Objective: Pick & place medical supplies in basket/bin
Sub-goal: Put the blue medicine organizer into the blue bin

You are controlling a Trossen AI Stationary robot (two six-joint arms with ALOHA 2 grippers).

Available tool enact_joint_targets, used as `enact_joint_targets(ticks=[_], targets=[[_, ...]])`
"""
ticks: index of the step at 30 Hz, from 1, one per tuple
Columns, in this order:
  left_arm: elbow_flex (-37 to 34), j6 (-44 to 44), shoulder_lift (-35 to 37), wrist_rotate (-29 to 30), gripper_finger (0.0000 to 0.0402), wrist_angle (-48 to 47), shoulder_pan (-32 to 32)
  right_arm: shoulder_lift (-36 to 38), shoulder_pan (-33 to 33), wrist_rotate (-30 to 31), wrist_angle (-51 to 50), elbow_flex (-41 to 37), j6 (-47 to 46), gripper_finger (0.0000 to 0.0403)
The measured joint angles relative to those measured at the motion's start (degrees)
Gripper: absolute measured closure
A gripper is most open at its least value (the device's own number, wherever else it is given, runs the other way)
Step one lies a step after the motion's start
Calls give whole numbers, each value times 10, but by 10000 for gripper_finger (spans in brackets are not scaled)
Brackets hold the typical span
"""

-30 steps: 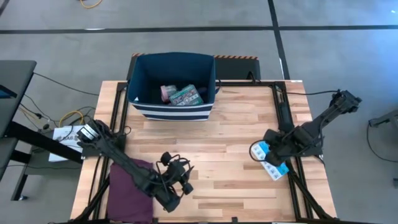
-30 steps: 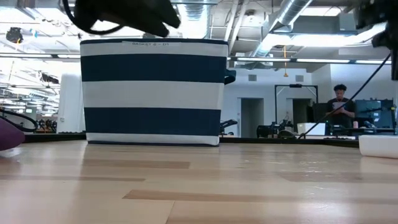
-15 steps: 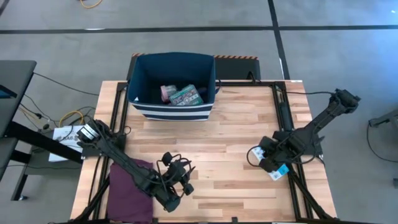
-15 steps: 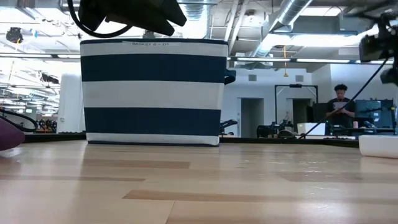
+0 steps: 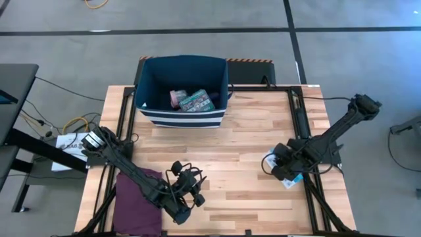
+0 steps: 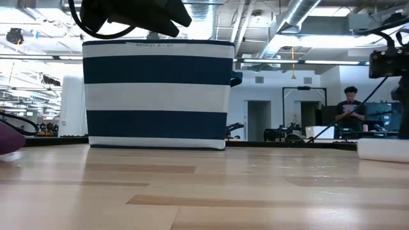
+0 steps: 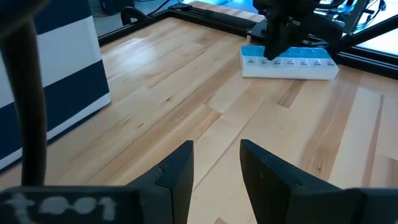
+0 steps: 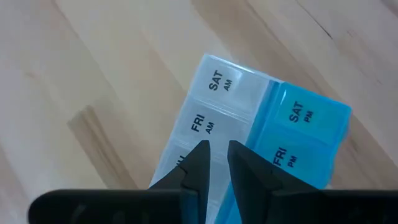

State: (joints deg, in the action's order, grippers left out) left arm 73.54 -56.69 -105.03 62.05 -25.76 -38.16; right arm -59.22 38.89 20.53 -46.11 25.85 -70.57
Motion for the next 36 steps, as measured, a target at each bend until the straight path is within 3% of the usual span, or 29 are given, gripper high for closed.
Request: enact_joint_targets(ticks=[8, 13, 17, 21, 29, 33, 36], targets=[[0, 0, 0, -1, 281, 0, 0, -10, -21, 53, 196, -2, 155, 347], [0, 0, 0, -2, 281, 0, 0, -51, -66, 75, 401, -2, 287, 347], [0, -1, 0, -2, 281, 0, 0, -95, -91, -1, 503, 2, 347, 347], [0, -1, 0, -2, 281, -1, 0, -105, -81, -28, 426, 27, 324, 356], [0, -1, 0, -10, 281, -2, 0, -68, -22, 24, 177, 64, 224, 400], [0, -2, -1, -18, 281, -1, 0, -43, -2, 50, 55, 68, 132, 396], [0, -2, -11, -17, 281, 1, 0, -42, -4, 18, -36, 63, 37, 401]])
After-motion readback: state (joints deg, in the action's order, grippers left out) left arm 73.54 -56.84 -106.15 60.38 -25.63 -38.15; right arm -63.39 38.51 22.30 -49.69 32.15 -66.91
